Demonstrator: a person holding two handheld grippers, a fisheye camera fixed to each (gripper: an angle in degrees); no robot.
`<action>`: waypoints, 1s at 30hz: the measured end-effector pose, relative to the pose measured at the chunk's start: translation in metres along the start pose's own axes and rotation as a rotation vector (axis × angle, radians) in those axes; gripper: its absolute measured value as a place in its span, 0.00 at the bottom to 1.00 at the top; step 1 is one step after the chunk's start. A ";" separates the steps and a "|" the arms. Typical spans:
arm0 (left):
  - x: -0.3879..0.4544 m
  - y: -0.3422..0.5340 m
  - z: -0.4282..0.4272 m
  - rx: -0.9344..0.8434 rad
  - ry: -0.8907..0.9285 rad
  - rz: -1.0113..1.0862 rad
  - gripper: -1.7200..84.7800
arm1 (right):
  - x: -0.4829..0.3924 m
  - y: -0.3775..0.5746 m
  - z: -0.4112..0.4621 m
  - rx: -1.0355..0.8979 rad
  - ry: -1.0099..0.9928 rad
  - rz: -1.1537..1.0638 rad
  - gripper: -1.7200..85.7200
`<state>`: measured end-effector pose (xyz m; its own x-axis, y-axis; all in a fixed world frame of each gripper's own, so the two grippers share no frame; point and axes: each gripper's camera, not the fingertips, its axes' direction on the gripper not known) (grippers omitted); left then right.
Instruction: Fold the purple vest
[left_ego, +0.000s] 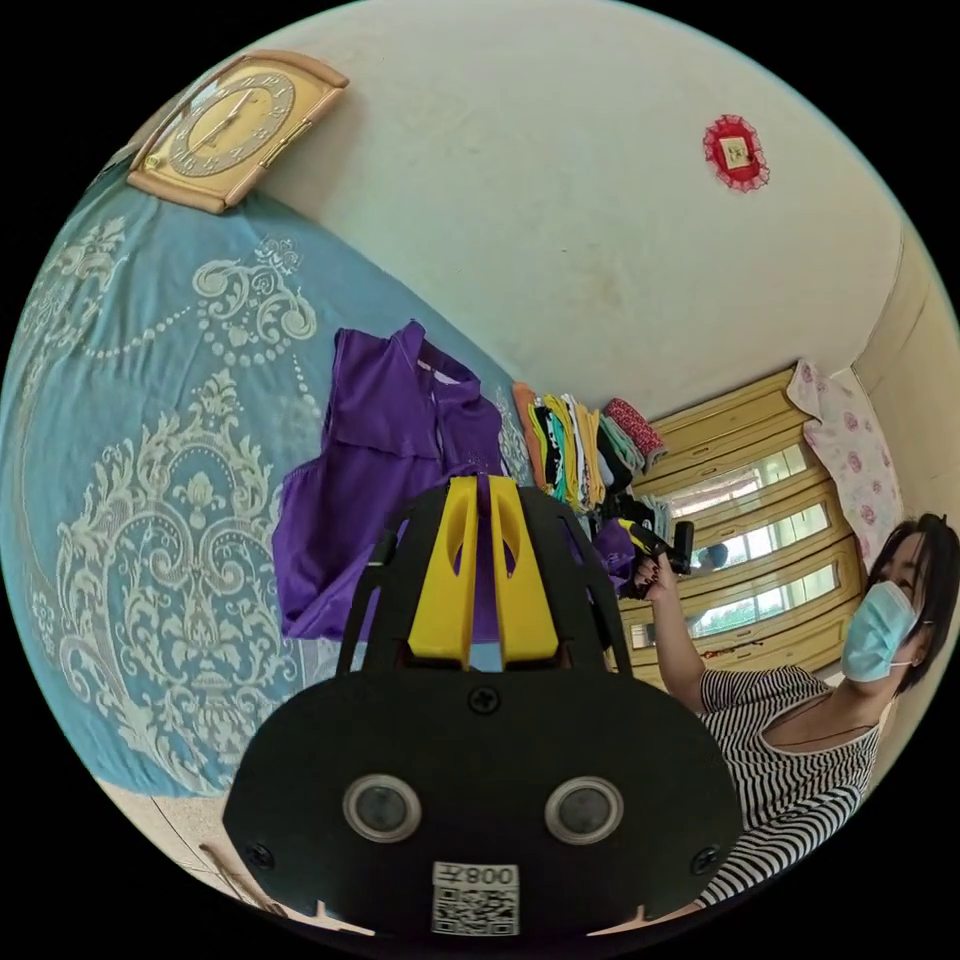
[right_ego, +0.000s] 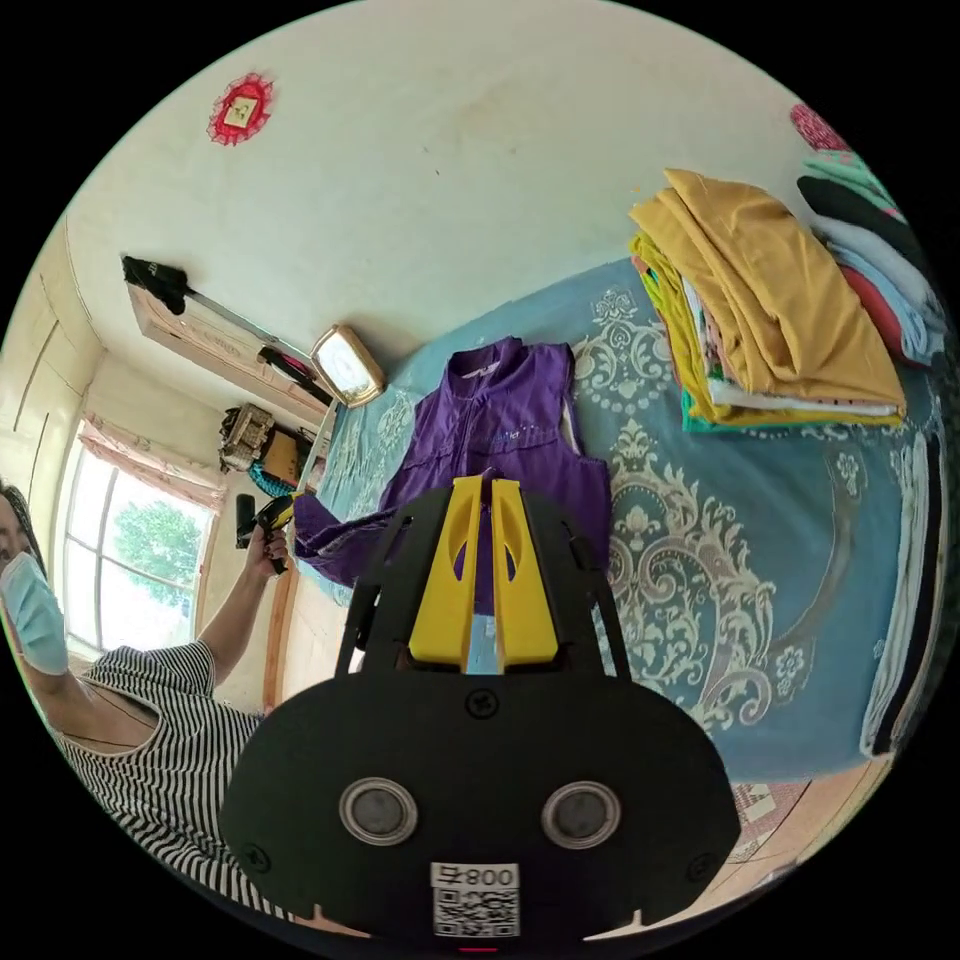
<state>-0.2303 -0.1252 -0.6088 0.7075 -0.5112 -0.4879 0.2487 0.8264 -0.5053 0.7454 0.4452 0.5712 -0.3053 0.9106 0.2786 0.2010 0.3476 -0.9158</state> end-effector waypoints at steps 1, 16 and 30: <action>-0.002 -0.023 0.007 0.009 -0.009 0.001 0.05 | -0.001 -0.012 0.004 0.000 0.015 -0.008 0.04; -0.084 -0.198 0.116 0.084 -0.169 -0.153 0.05 | 0.037 -0.235 0.182 -0.154 0.225 0.018 0.04; -0.084 -0.204 0.109 0.026 -0.198 -0.053 0.16 | 0.046 -0.242 0.177 -0.150 0.223 0.005 0.10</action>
<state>-0.2686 -0.2250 -0.3873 0.8083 -0.5003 -0.3103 0.3048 0.8065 -0.5066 0.5184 0.3638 0.7544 -0.0948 0.9335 0.3458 0.3428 0.3567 -0.8691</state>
